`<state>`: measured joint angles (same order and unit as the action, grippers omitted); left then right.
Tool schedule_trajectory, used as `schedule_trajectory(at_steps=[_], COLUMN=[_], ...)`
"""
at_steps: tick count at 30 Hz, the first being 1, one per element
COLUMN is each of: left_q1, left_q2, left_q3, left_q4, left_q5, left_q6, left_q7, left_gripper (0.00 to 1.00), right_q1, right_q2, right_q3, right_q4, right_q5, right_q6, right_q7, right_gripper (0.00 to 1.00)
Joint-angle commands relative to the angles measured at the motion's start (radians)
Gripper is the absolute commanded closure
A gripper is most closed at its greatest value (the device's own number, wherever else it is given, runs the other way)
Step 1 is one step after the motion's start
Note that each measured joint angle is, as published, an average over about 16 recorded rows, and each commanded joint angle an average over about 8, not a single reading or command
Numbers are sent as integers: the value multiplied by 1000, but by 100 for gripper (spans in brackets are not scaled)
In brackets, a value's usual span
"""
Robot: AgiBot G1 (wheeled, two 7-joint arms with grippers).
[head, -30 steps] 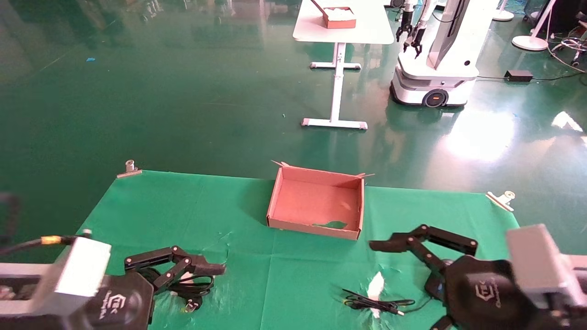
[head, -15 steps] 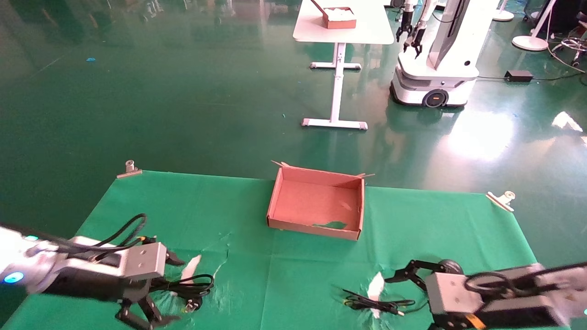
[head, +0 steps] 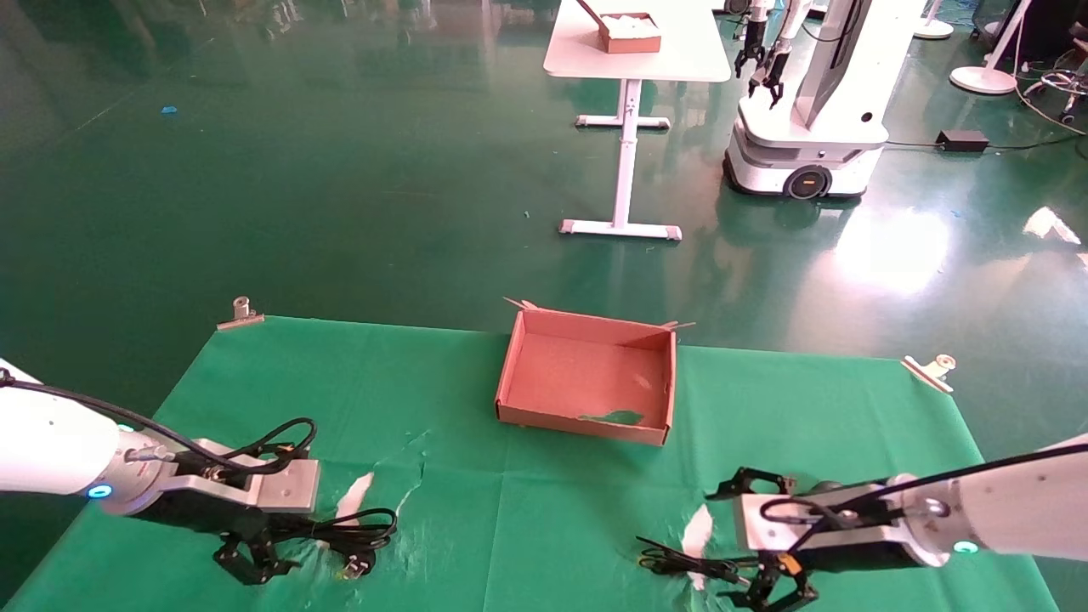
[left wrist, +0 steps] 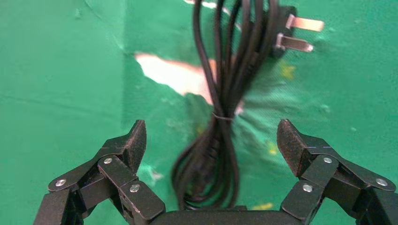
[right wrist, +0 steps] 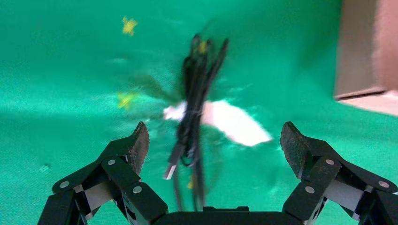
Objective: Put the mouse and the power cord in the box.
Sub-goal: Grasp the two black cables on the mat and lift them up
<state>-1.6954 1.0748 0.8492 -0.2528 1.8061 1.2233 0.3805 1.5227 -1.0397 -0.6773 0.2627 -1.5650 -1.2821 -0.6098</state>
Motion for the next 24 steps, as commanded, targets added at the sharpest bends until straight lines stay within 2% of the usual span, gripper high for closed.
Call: schedule_trajectory(at_steps=[1, 12, 13, 15, 20, 21, 22, 24], left_q1=[-5, -27, -29, -32, -37, -38, -38, -38], left_q2=[16, 55, 58, 64, 75, 77, 78, 78], left_q3=[-1, 8, 10, 13, 19, 20, 21, 20], left_q4=[38, 151, 157, 168, 186, 188, 190, 189], left_q5=[-1, 14, 16, 21, 31, 32, 34, 33], left_q6=[-16, -70, -72, -75, -77, -78, -78, -77], left_q7=[34, 132, 136, 143, 153, 154, 155, 155], left_gripper=[0, 0, 4, 29, 92, 100, 100, 100], right_q1=[6, 37, 39, 42, 48, 49, 50, 49], right_q2=[-23, -59, -60, -61, -63, -63, -63, -62], right_q3=[-6, -4, -4, -5, -7, -7, -7, -7], right_q4=[-42, -169, -175, -187, -209, -211, -213, -212], right_q5=[-9, -10, -10, -11, -14, -14, -15, -14], right_q6=[13, 42, 41, 38, 32, 31, 31, 30], right_q7=[-32, -115, -118, -125, -132, -133, -133, -133], right_gripper=[0, 0, 3, 21, 84, 93, 98, 100])
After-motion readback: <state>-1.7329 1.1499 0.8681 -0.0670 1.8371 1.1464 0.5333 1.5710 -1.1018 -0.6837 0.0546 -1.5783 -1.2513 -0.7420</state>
